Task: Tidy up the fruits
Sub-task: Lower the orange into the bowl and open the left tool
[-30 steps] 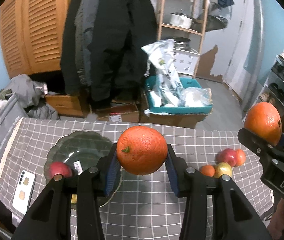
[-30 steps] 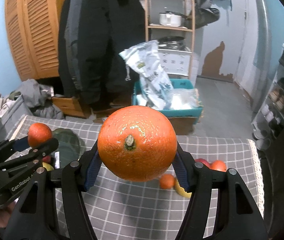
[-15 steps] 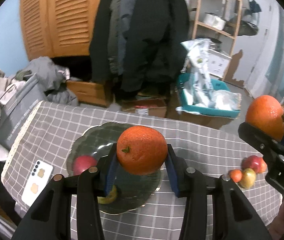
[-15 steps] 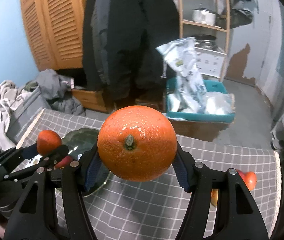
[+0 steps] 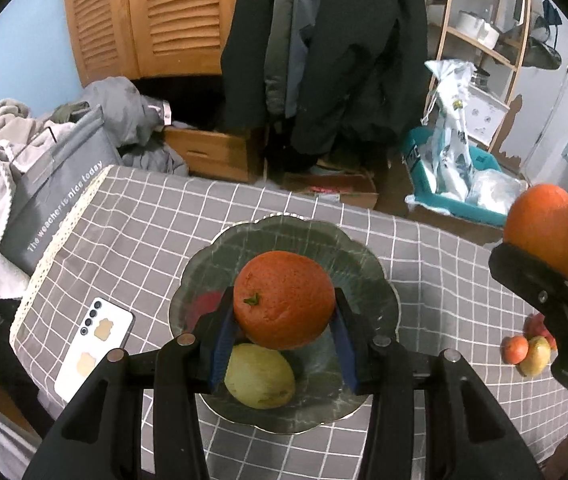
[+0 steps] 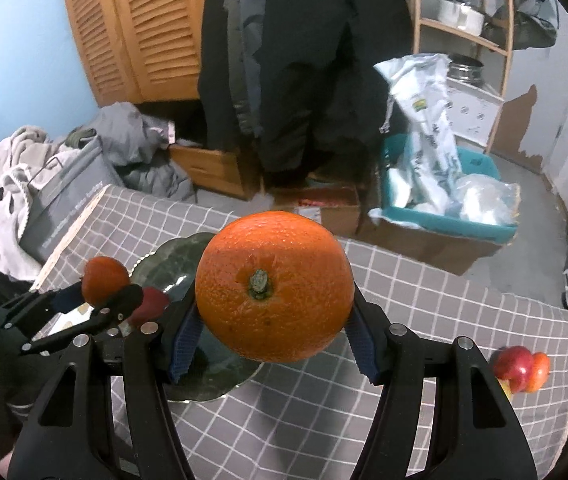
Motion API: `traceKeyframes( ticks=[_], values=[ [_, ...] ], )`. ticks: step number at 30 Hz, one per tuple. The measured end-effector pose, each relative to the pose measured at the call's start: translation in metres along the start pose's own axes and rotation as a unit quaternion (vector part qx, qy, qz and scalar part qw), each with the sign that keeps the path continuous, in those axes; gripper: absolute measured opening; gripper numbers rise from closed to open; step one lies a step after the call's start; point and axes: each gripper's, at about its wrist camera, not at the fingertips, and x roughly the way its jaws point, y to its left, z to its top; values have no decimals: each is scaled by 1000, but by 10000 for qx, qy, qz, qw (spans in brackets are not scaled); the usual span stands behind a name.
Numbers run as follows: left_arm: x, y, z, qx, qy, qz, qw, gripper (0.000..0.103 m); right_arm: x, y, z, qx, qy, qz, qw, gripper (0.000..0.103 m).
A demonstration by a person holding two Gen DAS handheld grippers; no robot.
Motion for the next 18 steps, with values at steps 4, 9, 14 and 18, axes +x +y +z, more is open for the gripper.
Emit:
traceKeyframes(
  ticks=[4, 9, 14, 18],
  values=[
    [19, 3, -4, 52, 261, -19, 9996, 45, 16, 9, -1, -90, 172, 66, 9998, 65],
    [43, 10, -11, -28, 517, 7, 9987, 45, 39, 14, -7, -162, 425, 127, 9989, 64],
    [65, 17, -20, -103, 814, 61, 9966, 45, 61, 17, -16, -178, 677, 212, 9973, 65],
    [75, 20, -25, -109, 949, 95, 9954, 45, 74, 19, -22, -206, 844, 267, 9959, 64]
  ],
)
